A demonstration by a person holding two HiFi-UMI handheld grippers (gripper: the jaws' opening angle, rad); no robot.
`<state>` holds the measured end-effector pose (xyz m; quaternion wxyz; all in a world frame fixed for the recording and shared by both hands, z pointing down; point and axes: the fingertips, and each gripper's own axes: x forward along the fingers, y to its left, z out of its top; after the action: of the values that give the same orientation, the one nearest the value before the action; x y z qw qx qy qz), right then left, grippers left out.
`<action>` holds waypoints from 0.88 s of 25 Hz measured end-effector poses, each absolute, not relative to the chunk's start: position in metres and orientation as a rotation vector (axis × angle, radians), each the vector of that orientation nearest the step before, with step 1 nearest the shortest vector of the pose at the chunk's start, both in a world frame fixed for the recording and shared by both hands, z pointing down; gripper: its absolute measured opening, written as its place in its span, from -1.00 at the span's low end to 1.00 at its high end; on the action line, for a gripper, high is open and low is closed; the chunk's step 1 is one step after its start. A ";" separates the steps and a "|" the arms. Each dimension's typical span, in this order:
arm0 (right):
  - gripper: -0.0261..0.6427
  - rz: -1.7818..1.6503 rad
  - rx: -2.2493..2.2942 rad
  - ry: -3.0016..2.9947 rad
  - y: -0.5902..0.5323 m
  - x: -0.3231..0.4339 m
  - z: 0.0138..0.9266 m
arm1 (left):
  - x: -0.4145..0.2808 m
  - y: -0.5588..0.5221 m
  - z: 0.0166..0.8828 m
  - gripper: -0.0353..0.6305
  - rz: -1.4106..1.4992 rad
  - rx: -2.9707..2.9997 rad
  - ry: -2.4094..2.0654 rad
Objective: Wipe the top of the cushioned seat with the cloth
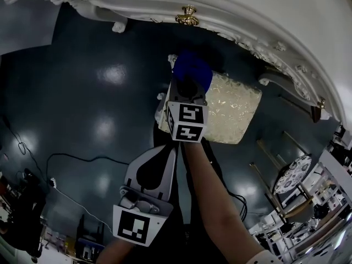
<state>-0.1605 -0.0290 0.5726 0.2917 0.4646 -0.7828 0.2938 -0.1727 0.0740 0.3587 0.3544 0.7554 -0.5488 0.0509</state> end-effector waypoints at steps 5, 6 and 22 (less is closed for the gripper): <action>-0.74 0.777 1.184 -2.106 -0.027 -0.171 0.575 | -0.172 0.073 0.362 -0.87 0.130 1.944 -1.425; -0.74 0.775 1.169 -2.107 -0.026 -0.173 0.576 | -0.172 0.073 0.362 -0.87 0.131 1.943 -1.425; -0.74 0.862 1.205 -2.286 -0.035 -0.150 0.523 | -0.139 0.056 0.351 -0.87 0.170 2.018 -1.392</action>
<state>-0.1501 -0.0350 0.5231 0.2073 0.4328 -0.8209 0.3095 -0.1387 0.0558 0.3510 0.3358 0.7735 -0.5335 0.0653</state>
